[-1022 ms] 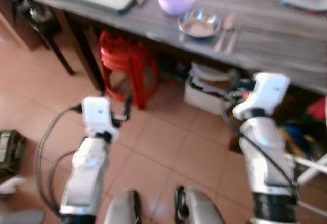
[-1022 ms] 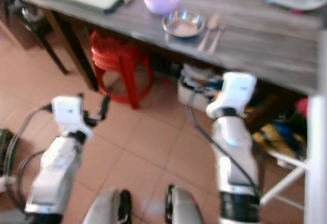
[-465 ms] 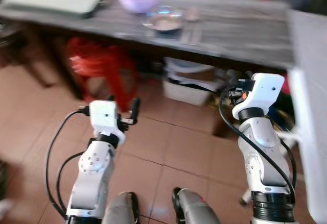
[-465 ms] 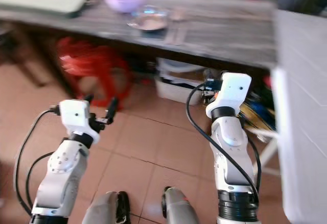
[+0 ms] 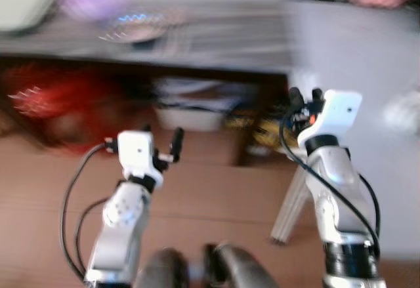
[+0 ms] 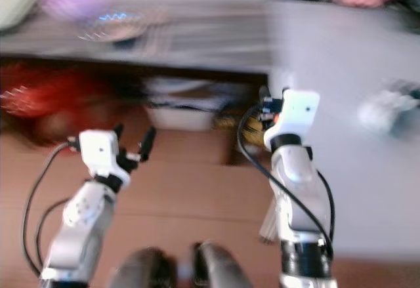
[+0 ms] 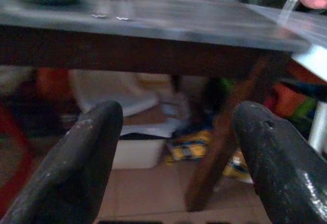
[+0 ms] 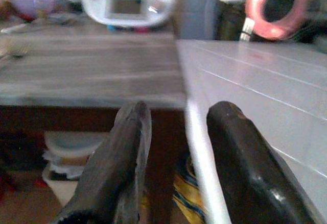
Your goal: Setting the table
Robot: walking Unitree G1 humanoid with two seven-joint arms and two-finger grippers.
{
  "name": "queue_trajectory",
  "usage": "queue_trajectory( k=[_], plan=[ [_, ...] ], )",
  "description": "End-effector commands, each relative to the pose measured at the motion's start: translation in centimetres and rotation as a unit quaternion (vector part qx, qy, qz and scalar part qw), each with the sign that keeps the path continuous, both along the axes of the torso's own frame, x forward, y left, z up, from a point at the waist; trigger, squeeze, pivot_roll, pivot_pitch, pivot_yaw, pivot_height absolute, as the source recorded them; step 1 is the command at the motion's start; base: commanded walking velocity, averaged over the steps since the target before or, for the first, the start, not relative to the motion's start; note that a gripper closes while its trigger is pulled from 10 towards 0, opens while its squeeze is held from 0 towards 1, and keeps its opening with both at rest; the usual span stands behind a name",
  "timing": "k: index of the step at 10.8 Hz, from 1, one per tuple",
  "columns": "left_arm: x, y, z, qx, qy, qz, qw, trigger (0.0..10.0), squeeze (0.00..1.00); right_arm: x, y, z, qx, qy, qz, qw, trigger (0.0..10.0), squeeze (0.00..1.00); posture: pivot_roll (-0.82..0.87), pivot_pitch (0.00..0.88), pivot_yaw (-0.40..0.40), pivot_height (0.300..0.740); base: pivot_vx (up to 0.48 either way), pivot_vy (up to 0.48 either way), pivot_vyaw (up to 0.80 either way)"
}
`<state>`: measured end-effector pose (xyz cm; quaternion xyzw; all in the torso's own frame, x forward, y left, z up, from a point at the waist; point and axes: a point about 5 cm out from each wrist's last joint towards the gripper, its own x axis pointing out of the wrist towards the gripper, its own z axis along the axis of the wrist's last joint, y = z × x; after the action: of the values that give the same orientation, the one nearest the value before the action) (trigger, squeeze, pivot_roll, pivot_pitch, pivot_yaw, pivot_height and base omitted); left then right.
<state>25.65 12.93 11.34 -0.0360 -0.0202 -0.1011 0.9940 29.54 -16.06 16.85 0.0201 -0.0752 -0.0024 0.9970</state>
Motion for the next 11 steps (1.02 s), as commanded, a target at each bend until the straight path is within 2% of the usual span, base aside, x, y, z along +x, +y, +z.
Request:
queue_trajectory(
  k=[1,3,4,5,8,9,10,11],
  plan=[
    [-0.1,0.2,0.0,-0.005,0.001,0.005,1.0,10.0,0.0,-0.1,0.1,-0.3,-0.005,0.005,0.003,1.0,10.0,0.0,-0.05,0.156,-0.005,0.74,0.0,0.0,0.0],
    [-0.1,0.3,-0.1,-0.002,0.002,0.009,1.0,10.0,0.0,-0.1,0.1,-0.5,-0.004,0.009,0.005,1.0,10.0,0.0,-0.04,0.158,-0.007,0.74,0.0,0.0,0.0],
    [-0.1,0.3,-0.1,-0.002,0.003,0.01,1.0,10.0,0.0,-0.1,0.2,-0.5,0.003,0.006,0.01,1.0,10.0,0.62,-0.04,0.157,-0.007,0.74,0.0,0.0,0.0],
    [-0.1,0.3,-0.1,-0.002,0.002,0.01,1.0,10.0,0.0,-0.1,0.2,-0.4,0.014,0.005,0.016,1.0,10.0,1.0,-0.04,0.157,-0.008,0.74,0.0,0.0,0.0],
    [-0.2,0.3,0.0,0.0,0.002,0.008,1.0,10.0,0.0,-0.3,-0.1,-0.6,-0.001,0.01,0.002,1.0,10.0,1.0,-0.04,0.169,-0.006,0.74,0.0,0.0,0.0],
    [-0.3,0.3,0.0,0.0,0.003,0.005,1.0,10.0,0.0,-0.3,-0.8,-1.1,-0.02,0.024,-0.024,0.999,10.0,0.42,-0.04,0.18,-0.003,0.74,0.0,0.0,0.0],
    [-0.6,0.4,0.0,0.0,0.007,0.0,1.0,10.0,0.0,-0.2,-2.3,-1.4,-0.017,0.032,-0.068,0.997,10.0,0.0,-0.03,0.193,0.002,0.74,0.0,0.0,0.0],
    [-0.8,0.5,0.0,-0.001,0.009,-0.003,1.0,10.0,0.0,-0.1,-2.7,-1.5,-0.022,0.036,-0.077,0.996,10.0,0.0,-0.03,0.193,0.002,0.74,0.0,0.0,0.0]
  ],
)
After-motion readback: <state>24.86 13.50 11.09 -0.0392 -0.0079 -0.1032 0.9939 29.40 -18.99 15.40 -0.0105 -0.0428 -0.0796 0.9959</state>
